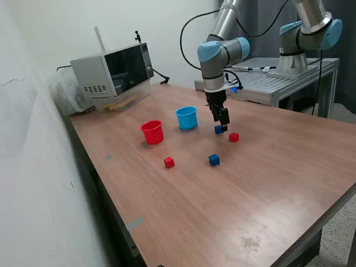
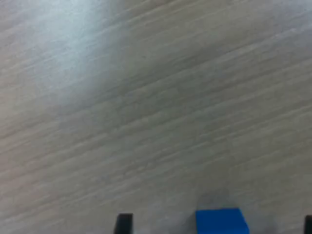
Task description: Place red objects in the red bin, and blue objects in the blue bin.
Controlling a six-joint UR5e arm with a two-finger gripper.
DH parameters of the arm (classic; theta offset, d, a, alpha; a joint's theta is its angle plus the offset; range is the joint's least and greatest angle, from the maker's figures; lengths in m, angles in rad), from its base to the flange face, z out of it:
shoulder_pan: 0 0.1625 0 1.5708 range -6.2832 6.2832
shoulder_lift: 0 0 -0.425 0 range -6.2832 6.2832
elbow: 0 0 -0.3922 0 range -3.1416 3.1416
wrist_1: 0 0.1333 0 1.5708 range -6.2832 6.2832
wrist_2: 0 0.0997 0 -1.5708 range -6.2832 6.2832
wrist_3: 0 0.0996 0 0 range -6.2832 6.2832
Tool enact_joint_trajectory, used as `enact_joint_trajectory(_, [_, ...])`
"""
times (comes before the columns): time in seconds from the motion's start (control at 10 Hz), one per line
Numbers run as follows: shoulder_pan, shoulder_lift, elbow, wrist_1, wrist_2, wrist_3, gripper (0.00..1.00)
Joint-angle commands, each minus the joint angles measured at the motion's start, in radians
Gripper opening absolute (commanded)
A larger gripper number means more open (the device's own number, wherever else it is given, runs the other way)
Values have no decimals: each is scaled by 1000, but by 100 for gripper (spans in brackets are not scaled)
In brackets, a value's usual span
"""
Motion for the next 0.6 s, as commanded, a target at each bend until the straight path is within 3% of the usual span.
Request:
enact_joint_trajectory(0.0, [-4,16,-1,0,-1,-1,0])
enact_joint_trajectory(0.5, [-2,11,-69,23,-10,-84,0])
